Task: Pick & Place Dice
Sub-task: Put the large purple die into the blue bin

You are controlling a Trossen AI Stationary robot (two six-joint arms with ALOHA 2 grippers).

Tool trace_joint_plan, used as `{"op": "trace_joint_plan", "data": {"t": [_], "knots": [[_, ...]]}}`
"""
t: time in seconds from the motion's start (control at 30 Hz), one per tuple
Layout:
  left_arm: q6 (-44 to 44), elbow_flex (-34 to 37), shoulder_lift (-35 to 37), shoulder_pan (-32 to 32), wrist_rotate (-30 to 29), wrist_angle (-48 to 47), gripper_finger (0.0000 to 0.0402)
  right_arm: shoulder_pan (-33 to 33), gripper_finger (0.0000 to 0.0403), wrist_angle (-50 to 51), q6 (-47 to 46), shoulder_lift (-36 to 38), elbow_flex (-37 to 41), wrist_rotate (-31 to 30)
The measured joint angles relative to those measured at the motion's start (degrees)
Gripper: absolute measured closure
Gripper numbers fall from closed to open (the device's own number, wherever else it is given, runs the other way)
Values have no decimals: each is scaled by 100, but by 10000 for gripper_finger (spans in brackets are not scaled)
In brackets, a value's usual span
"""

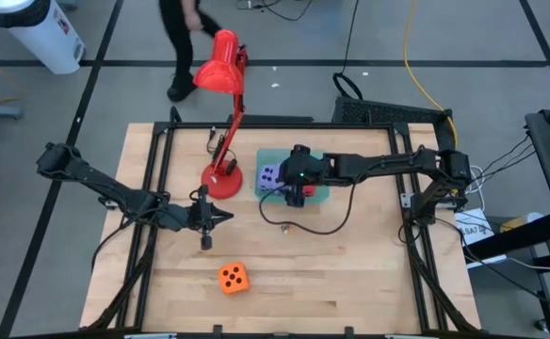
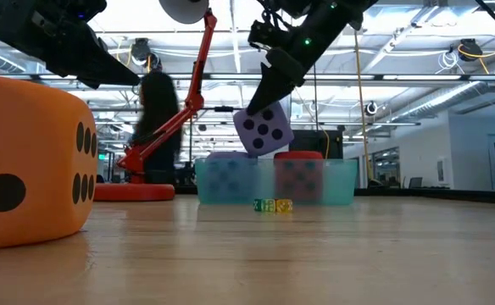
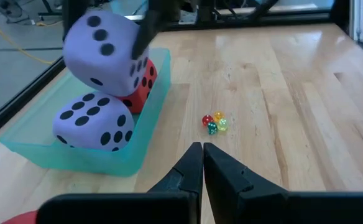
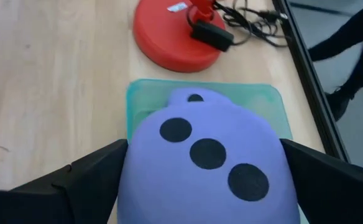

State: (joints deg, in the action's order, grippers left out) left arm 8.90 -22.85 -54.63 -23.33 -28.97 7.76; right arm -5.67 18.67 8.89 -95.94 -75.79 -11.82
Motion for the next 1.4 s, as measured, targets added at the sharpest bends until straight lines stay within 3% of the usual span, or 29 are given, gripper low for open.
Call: {"op": "trace_joint_plan", "data": {"t": [0.13,0.4,0.63,1.03,1.4], "knots": [[361,0,-96,104,-228,466,376,86,3,-83,376,0,0,14],[186,0,-877,766,51,1557,393,92,4,-53,531,3,-2,-10],[239,0,-1185,1066,89,1611,398,81,4,-216,664,4,-2,-107],[214,0,-1180,934,98,1613,393,59,5,-119,701,-77,-4,-464],[21,0,-871,736,168,1397,397,90,5,-325,164,797,-10,-452]]}}
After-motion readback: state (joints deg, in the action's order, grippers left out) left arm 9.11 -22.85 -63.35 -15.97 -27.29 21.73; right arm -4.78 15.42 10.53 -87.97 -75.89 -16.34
